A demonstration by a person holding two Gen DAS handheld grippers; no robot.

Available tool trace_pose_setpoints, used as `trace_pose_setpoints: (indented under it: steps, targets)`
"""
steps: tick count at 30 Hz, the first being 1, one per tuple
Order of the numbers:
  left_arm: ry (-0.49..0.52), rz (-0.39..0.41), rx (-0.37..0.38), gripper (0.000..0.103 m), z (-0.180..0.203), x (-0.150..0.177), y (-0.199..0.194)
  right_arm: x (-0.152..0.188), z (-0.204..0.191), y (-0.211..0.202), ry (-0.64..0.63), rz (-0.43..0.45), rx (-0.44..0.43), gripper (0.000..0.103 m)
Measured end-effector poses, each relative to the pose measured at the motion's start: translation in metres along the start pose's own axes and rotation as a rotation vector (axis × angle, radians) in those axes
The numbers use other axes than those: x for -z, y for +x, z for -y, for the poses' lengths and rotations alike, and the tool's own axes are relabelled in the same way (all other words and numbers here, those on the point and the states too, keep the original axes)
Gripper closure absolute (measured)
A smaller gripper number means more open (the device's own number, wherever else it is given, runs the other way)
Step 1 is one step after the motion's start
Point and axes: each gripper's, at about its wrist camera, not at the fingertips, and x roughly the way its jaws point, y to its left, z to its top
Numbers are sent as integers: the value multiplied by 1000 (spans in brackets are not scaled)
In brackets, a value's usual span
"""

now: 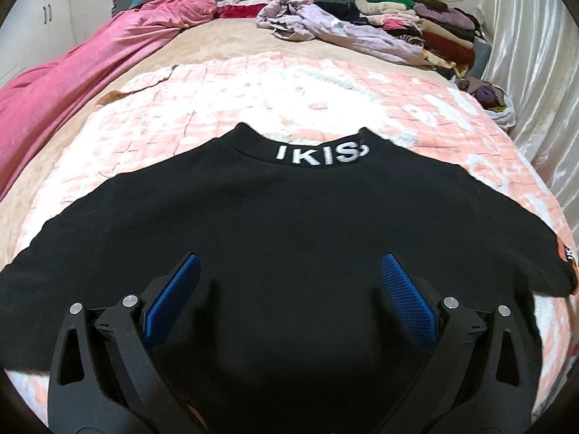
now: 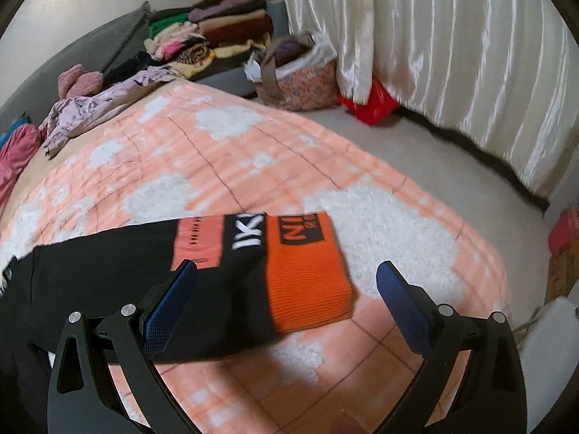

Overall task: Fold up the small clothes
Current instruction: 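Close the right gripper on the orange cuff and lift it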

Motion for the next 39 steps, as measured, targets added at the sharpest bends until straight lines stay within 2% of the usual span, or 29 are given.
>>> trace_pose_setpoints:
  steps: [1, 2, 5, 6, 9, 13, 19, 25, 29, 39]
  targets:
    - [2, 1, -6, 12, -1, 0, 2, -1, 4, 3, 17, -11, -7, 9]
    - [3, -1, -15, 15, -3, 0, 7, -3, 8, 8, 29, -22, -11, 22]
    - [6, -13, -13, 22, -6, 2, 18, -5, 18, 27, 58, -70, -42, 47]
    - [5, -16, -7, 23, -8, 2, 21, -5, 23, 34, 82, -97, -88, 49]
    - [16, 0, 5, 23, -8, 5, 21, -4, 22, 36, 81, -94, -129, 56]
    - [18, 13, 35, 23, -11, 6, 18, -2, 18, 29, 82, -82, -203, 83]
    - [13, 27, 55, 23, -16, 7, 12, -5, -20, -14, 17, 29, -303, 86]
    - [1, 52, 59, 23, -24, 5, -1, -16, -88, -63, -80, 95, -447, 87]
    - [-15, 65, 63, 23, -33, 5, -10, -18, -141, -79, -133, 89, -559, 87]
    - [-47, 70, 106, 23, -52, 6, -27, 7, -272, -89, -259, -29, -764, 87]
